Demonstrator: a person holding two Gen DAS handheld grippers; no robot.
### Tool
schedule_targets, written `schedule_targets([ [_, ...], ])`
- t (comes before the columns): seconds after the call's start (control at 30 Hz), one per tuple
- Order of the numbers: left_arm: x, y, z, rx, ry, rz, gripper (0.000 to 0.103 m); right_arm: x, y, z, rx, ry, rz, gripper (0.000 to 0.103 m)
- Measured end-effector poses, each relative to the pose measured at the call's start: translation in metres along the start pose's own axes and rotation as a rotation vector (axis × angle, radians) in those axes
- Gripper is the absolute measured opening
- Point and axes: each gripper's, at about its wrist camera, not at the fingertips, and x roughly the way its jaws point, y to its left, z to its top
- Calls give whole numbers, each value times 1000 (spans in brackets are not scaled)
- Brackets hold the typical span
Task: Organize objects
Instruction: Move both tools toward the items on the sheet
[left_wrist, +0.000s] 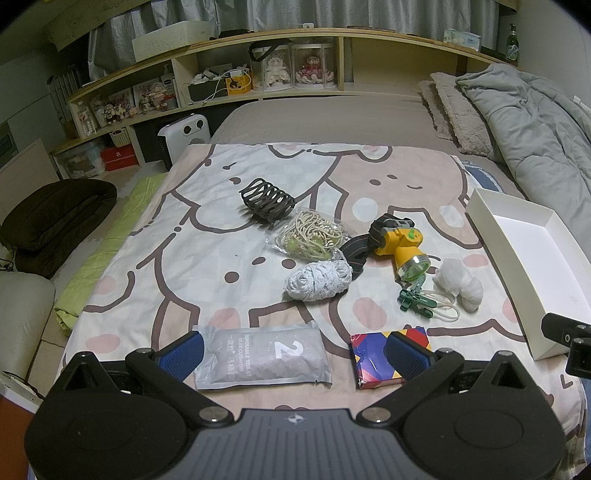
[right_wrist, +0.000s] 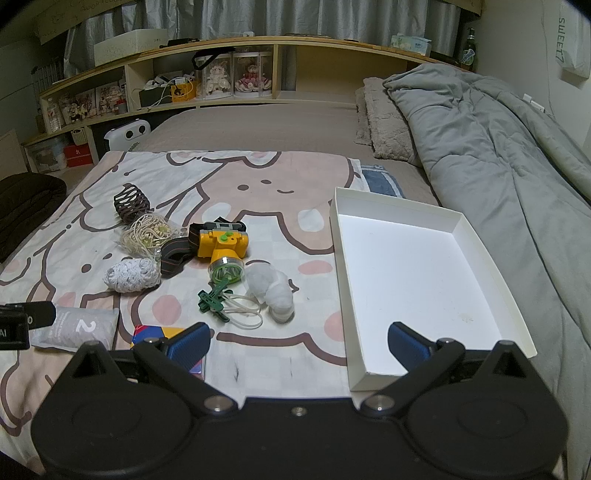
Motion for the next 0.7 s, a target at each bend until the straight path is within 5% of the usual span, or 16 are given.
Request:
schedule_targets([
  [0.7, -3, 14, 18, -46, -33, 23, 103, 0, 1, 7, 11, -12, 19, 103],
])
